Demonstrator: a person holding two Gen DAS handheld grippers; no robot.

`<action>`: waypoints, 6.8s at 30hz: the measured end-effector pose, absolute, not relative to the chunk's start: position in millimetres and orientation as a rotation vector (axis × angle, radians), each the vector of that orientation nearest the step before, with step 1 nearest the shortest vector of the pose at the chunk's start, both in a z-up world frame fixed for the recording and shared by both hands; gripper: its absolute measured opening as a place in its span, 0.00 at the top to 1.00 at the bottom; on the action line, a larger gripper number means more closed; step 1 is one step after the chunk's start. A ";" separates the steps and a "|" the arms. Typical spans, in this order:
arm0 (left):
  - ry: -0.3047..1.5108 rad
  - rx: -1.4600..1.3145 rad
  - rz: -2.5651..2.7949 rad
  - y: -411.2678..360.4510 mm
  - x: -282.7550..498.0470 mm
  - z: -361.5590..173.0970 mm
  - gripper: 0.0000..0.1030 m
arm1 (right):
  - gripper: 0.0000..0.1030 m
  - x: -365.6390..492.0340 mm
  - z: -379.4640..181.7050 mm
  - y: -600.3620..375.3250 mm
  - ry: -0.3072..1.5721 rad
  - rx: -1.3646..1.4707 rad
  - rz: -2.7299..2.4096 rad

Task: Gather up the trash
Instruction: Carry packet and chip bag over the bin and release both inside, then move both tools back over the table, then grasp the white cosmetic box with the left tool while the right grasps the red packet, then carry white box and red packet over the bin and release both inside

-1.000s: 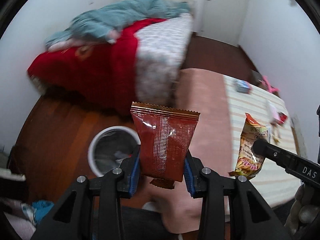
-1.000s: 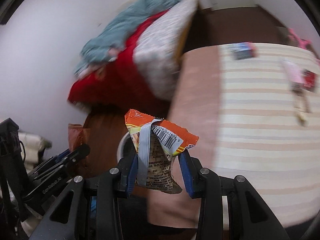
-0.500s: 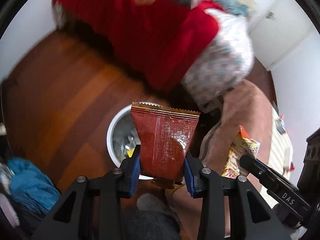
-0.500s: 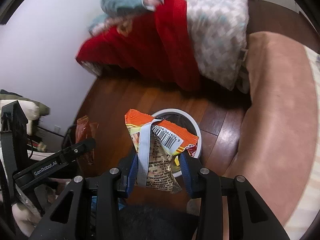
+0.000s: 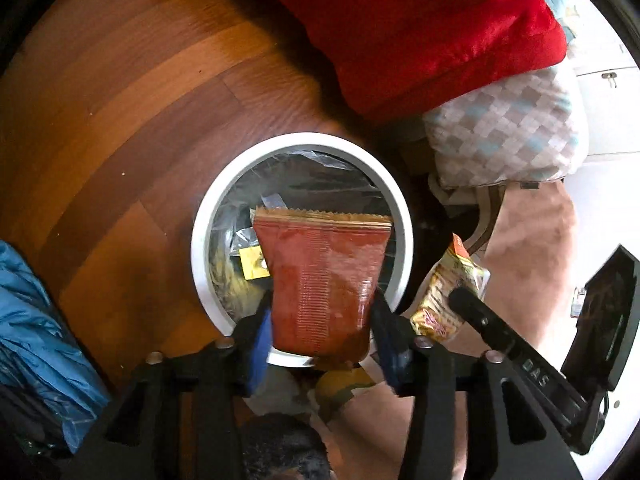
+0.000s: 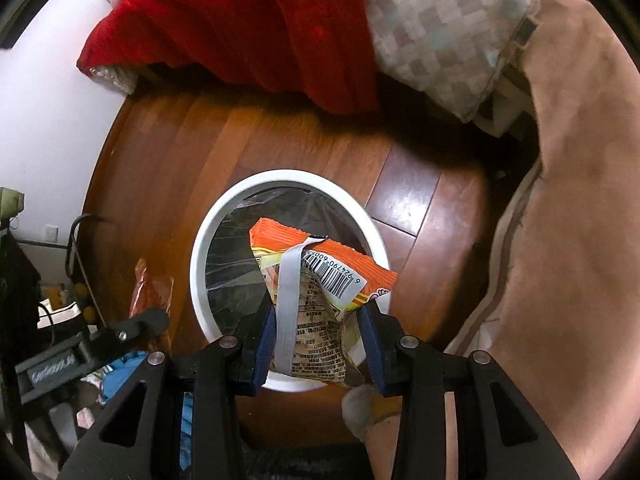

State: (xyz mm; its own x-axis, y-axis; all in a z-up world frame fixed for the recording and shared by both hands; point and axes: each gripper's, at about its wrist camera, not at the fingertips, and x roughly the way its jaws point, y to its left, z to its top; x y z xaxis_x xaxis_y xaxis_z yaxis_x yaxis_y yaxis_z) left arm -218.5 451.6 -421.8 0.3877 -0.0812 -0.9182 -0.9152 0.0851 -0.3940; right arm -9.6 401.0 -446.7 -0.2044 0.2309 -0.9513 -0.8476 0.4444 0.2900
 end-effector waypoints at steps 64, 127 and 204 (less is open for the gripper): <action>0.855 -0.476 0.950 230.4 -131.7 -214.4 0.01 | 0.00 55.0 -227.4 158.1 1.149 -0.244 1.179; 1.230 -0.281 0.426 76.8 335.0 -334.6 0.55 | 0.46 492.5 -341.2 -99.9 1.272 -0.010 0.537; 1.126 -1.045 0.889 457.2 -195.9 -410.4 0.01 | 0.24 3.3 -483.7 396.7 1.607 -0.496 1.140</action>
State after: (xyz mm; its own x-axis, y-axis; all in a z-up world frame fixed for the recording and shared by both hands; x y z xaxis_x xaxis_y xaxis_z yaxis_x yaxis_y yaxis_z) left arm -195.9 457.2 -410.4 0.2142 0.0413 -0.9759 -0.9396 0.2817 -0.1943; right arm 3.3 396.7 -483.7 -0.3588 0.2235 -0.9063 -0.7815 0.4590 0.4226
